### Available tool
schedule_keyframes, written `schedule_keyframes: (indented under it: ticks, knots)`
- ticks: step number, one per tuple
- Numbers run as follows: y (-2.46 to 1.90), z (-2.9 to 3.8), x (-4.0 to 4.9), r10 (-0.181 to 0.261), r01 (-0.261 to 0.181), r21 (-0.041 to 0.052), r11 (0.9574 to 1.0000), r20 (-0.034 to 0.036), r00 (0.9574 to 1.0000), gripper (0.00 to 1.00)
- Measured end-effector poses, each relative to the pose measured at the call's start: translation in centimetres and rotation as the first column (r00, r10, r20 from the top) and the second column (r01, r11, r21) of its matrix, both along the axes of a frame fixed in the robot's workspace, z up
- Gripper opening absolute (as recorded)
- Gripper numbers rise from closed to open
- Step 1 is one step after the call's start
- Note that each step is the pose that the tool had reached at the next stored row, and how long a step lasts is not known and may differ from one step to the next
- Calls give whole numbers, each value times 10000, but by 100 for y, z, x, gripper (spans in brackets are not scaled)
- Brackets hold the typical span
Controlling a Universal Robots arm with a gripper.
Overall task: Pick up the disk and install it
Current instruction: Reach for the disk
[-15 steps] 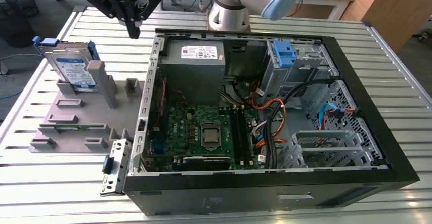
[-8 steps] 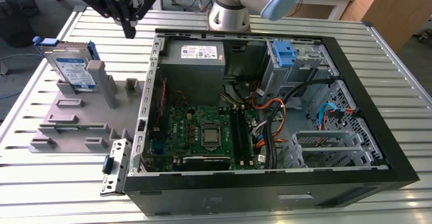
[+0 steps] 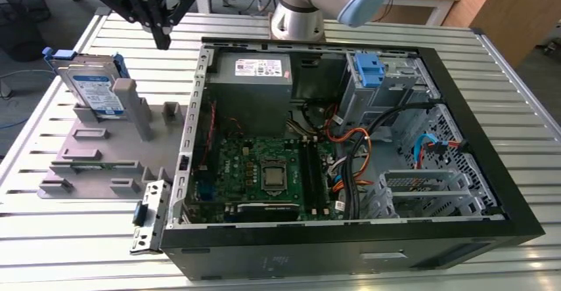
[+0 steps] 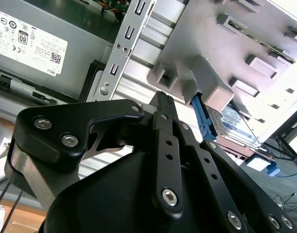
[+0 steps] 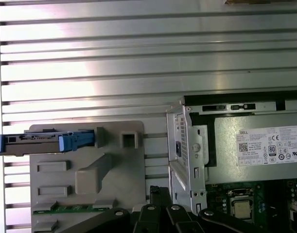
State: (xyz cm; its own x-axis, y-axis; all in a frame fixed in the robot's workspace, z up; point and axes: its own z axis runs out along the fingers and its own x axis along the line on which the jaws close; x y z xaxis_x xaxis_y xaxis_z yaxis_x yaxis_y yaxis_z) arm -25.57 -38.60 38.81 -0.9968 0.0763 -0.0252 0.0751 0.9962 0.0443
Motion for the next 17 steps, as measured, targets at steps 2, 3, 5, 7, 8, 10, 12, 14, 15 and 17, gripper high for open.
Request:
schedule_keyframes:
  ticks: [2, 3, 5, 7, 8, 10, 12, 14, 15, 17]
  knots:
    - [1, -1, -10, 0, 0, 0, 10000, 0, 10000, 11]
    - [1, 0, -11, 2, -2, -1, 10000, -1, 10000, 11]
    - [1, 0, -12, 2, -2, -1, 10000, -1, 10000, 11]
    - [2, -1, -15, 0, 0, 0, 10000, -1, 10000, 11]
    - [2, -1, -18, -1, 1, 0, 10000, -1, 10000, 11]
    - [3, -1, -29, 0, 0, -1, 10000, -1, 10000, 11]
    - [5, -3, -42, 0, 0, -1, 10000, -1, 10000, 11]
    - [7, -4, -57, 1, -1, 0, 10000, -1, 10000, 11]
    - [8, -5, -64, 1, -1, 0, 10000, -1, 10000, 11]
    - [10, -7, -80, 1, -1, -1, 10000, -1, 10000, 11]
